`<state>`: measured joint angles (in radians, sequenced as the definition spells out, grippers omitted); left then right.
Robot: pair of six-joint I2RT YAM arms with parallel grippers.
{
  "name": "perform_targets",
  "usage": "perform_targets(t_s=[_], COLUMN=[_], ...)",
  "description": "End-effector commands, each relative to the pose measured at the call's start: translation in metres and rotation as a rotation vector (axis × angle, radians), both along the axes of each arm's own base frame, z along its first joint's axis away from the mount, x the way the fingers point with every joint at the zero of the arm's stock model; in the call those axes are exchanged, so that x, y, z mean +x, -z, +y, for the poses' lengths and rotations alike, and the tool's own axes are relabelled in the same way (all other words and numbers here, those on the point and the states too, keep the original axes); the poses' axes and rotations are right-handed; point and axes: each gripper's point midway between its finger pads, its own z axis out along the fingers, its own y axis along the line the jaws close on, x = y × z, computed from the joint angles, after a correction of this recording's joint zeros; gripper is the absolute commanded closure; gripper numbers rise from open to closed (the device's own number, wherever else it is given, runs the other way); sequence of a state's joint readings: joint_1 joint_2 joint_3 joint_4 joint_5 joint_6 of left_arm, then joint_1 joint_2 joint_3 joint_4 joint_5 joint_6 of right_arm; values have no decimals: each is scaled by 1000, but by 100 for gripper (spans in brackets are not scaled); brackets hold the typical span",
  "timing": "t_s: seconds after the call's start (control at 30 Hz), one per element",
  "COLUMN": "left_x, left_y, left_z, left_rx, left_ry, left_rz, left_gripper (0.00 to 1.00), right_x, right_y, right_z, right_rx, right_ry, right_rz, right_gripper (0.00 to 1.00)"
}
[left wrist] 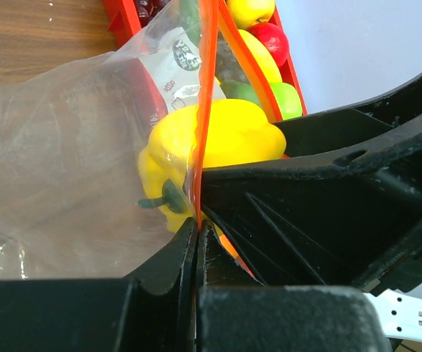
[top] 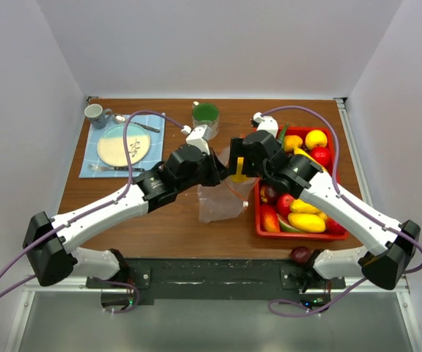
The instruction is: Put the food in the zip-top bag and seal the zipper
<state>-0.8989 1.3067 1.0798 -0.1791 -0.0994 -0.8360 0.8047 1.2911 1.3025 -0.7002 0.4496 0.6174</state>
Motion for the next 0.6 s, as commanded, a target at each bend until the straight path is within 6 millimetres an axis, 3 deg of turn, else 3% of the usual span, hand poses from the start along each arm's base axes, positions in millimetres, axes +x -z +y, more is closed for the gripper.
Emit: perform_targets(t_s=[0.0,0.3,0.47,0.57], left_x=[-3,0,-1,2], left_y=[-20,-15,-15,-12], left_z=[-5,-9,-9,-2], left_rx=[-75,-68,-69,-41], left_ry=[19,18,21,-8], left_rz=[-37,-33,-30,-24], left_gripper=[100,100,100,100], right_x=[4,-3,-3,-2], right_y=[-27,-40,-32,-42], right_z=[9,10,0,-14], right_rx=[84,130,80,52], right_ry=[-13,-31,0,38], right_rz=[-50,-64,-53,-89], right_gripper=[1,1,1,1])
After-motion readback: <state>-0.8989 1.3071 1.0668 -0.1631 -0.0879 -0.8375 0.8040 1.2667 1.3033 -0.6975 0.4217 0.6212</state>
